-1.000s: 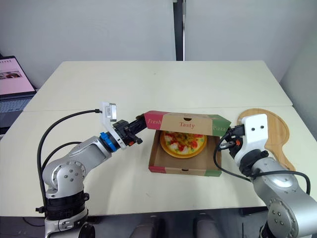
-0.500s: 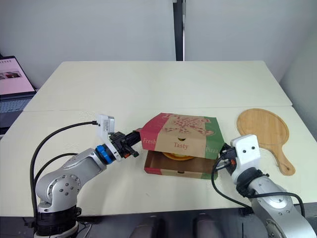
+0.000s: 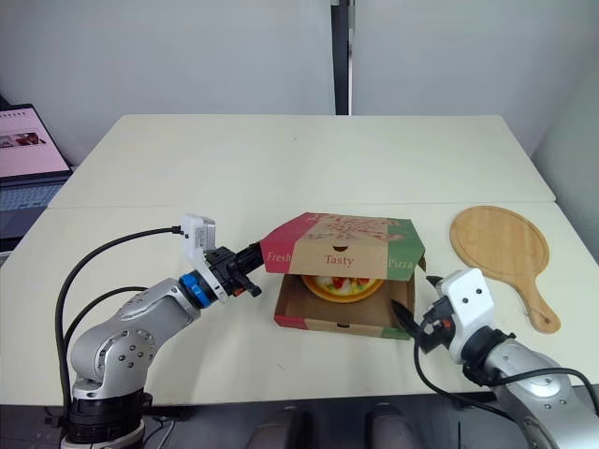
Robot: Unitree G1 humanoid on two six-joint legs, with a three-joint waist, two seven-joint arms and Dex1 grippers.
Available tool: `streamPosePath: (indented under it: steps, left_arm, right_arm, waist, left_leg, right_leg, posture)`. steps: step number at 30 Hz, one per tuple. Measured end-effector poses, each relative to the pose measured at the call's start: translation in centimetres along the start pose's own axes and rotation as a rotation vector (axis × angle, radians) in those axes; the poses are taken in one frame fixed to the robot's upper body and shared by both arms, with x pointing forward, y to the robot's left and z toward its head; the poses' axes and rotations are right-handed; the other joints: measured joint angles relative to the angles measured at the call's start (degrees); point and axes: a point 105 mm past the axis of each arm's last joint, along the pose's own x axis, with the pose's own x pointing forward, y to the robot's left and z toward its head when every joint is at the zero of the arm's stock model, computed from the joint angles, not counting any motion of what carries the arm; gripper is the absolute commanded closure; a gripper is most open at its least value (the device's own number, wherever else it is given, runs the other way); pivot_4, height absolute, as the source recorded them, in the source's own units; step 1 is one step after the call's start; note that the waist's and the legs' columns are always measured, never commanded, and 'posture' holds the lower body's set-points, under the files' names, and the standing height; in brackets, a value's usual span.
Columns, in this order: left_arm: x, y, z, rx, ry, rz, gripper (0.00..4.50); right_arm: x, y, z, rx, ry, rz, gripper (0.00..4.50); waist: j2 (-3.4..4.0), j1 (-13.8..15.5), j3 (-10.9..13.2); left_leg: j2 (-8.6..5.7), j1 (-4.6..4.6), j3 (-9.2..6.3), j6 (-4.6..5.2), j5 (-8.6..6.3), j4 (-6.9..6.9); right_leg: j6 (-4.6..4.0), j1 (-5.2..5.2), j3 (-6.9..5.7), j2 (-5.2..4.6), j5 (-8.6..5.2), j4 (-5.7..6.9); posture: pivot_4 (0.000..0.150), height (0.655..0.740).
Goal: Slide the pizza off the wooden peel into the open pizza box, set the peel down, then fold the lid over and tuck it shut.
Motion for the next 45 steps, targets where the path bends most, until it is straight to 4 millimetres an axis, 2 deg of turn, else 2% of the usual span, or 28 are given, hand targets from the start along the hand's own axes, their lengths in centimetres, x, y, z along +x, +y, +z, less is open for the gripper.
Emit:
streamPosePath:
  steps: [4,7,9,12,14,17,21,24,35,38,45]
  left_arm:
    - [0.1,-0.2,-0.1,0.025,0.009,-0.015,4.5]
    - [0.3,-0.3,-0.1,0.036,0.008,-0.018,4.5]
    - [0.3,-0.3,-0.1,0.043,0.007,-0.018,4.5]
    - [0.5,-0.6,-0.2,0.05,0.012,-0.031,4.5]
    - [0.6,-0.7,-0.2,0.054,0.009,-0.036,4.5]
    - [0.7,-0.7,-0.1,0.063,0.005,-0.035,4.5]
    - [0.8,-0.8,-0.2,0.065,0.008,-0.039,4.5]
    - [0.9,-0.9,-0.2,0.061,0.006,-0.039,4.5]
    - [0.7,-1.3,-0.6,0.061,0.018,-0.078,4.5]
    - [0.3,-1.4,-0.8,0.053,0.033,-0.096,3.92]
    - [-1.3,-1.4,-0.3,0.027,0.087,-0.172,1.69]
  right_arm:
    - [-1.6,-3.7,-0.6,-0.023,0.058,-0.063,0.32]
    - [-2.6,-7.2,1.1,-0.032,0.008,-0.144,0.97]
    - [-3.4,-9.3,3.0,-0.055,-0.043,-0.202,1.62]
    - [-3.1,-10.7,6.3,-0.086,-0.124,-0.199,2.76]
    - [-2.3,-10.4,8.2,-0.112,-0.165,-0.162,3.47]
    - [-0.5,-9.4,9.2,-0.112,-0.167,-0.094,4.47]
    - [1.5,-7.5,9.6,-0.102,-0.151,0.029,4.47]
    - [2.4,-6.7,9.0,-0.09,-0.118,0.085,4.47]
    - [3.4,-5.6,7.7,-0.094,-0.061,0.162,4.47]
    - [3.5,-5.5,7.6,-0.095,-0.058,0.168,4.5]
    - [3.8,-5.1,7.5,-0.1,-0.057,0.191,4.5]
  waist:
    - [-0.04,0.5,0.0]
    - [-0.06,0.6,0.0]
    - [-0.06,0.7,0.0]
    - [-0.06,0.6,0.0]
    - [-0.07,0.7,0.0]
    - [-0.09,0.9,0.1]
    - [-0.1,1.0,0.1]
    - [-0.11,1.1,0.1]
    - [-0.11,1.0,0.1]
    - [-0.11,1.0,0.1]
    - [-0.11,1.0,0.1]
  left_leg:
    - [0.0,0.0,0.03,0.01,0.0,0.0]
    - [0.0,0.01,0.06,0.01,0.0,0.01]
    - [0.01,0.01,0.04,0.01,0.0,0.0]
    - [0.02,0.01,0.05,0.01,0.0,-0.01]
    - [0.02,0.0,0.02,0.01,0.0,-0.01]
    - [0.01,-0.04,0.02,0.01,0.0,-0.01]
    - [0.0,-0.06,0.01,0.01,0.0,0.01]
    - [0.0,-0.07,0.0,0.01,0.0,0.01]
    - [0.0,-0.06,0.0,0.01,0.0,0.0]
    - [0.01,-0.06,-0.01,0.01,0.0,0.0]
    - [0.01,-0.06,-0.01,0.01,0.0,0.0]
  right_leg:
    - [0.0,0.01,0.02,0.0,0.0,-0.02]
    - [0.0,0.01,0.06,0.0,0.0,0.0]
    - [0.0,0.02,0.03,0.02,0.0,0.0]
    - [-0.01,0.01,0.04,0.03,0.01,0.01]
    - [-0.01,0.01,0.01,0.03,0.01,0.0]
    - [-0.01,0.0,0.02,0.01,0.01,-0.03]
    - [-0.01,0.01,0.0,-0.01,0.01,-0.05]
    - [-0.01,0.01,-0.01,-0.02,0.01,-0.06]
    - [-0.02,-0.01,-0.01,-0.02,0.01,-0.04]
    - [-0.02,-0.02,-0.02,-0.02,0.01,-0.04]
    - [-0.02,-0.03,-0.01,-0.02,0.01,-0.04]
  posture:
    - [0.15,0.74]
    - [0.15,0.74]
    - [0.15,0.74]
    - [0.15,0.74]
    - [0.15,0.74]
    - [0.15,0.74]
    - [0.15,0.74]
    - [0.15,0.74]
    - [0.15,0.74]
    - [0.15,0.74]
    - [0.15,0.74]
